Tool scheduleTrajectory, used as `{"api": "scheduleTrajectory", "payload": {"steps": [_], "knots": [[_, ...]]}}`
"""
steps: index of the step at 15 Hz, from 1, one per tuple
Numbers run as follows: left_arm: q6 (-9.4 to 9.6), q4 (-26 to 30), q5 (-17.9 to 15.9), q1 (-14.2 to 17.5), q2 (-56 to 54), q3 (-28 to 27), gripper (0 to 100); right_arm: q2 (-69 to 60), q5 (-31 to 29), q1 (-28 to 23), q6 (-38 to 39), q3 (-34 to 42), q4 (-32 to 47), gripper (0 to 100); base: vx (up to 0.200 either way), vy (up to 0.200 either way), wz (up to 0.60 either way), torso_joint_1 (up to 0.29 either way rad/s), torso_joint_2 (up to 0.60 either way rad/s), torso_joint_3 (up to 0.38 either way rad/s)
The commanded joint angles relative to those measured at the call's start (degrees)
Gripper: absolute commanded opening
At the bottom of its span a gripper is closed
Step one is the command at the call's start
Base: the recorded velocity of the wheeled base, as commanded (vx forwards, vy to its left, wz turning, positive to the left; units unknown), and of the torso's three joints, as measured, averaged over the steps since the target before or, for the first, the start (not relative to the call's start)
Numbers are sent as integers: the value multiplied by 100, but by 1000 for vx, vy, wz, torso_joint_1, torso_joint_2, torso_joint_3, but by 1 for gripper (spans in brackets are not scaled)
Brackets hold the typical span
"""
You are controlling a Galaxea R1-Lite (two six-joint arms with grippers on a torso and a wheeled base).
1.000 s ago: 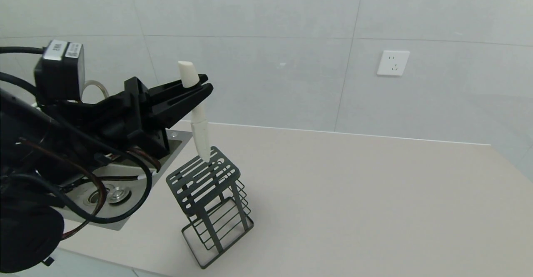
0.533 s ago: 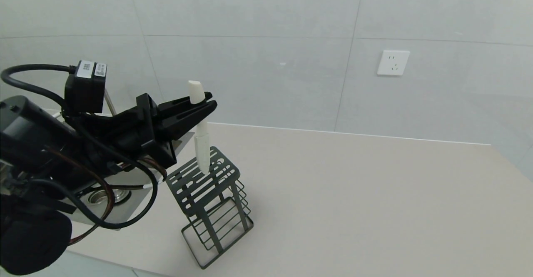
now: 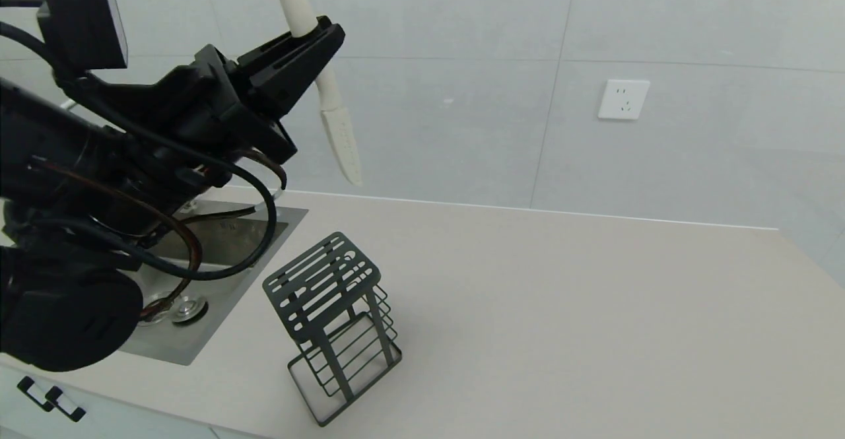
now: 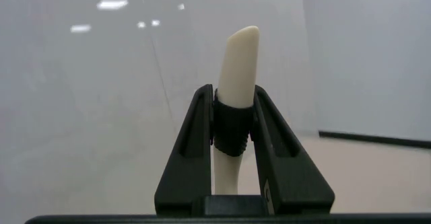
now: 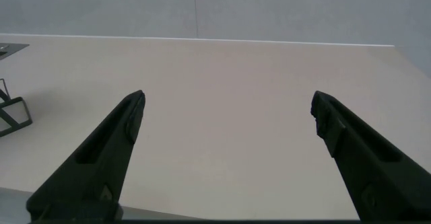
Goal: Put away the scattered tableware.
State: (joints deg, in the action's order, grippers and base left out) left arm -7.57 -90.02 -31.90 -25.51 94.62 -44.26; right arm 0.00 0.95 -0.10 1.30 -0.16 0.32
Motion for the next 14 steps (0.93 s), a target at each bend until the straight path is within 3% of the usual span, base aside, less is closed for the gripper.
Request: {"api": "scheduleTrajectory", "payload": {"steps": [1,4,5,7,8,9,11,14], "knots": [[-131,2,272,-68,-427,1297,0,9,2,1,1,-2,-5,100,0,0,0,0,0,0],[-96,2,-167,600,-225,1122,0,9,2,1,1,-2,-5,100,0,0,0,0,0,0],[-96,2,-194,565,-243,1201,0,9,2,1,-16,7,3,100,0,0,0,0,0,0],[-69,2,-185,55,-506,1491,0,9,2,1,-25,7,-5,100,0,0,0,0,0,0],[-34,2,-185,-6,-603,1535,0,9,2,1,-25,-2,-5,100,0,0,0,0,0,0],[115,2,-158,11,-779,1570,0,9,2,1,-25,7,3,100,0,0,0,0,0,0],[-324,2,-132,126,-1130,1719,0,9,2,1,-25,7,-5,100,0,0,0,0,0,0],[-772,2,-141,152,-1429,2036,0,9,2,1,-25,7,-5,100,-67,0,0,2,-1,1]]}}
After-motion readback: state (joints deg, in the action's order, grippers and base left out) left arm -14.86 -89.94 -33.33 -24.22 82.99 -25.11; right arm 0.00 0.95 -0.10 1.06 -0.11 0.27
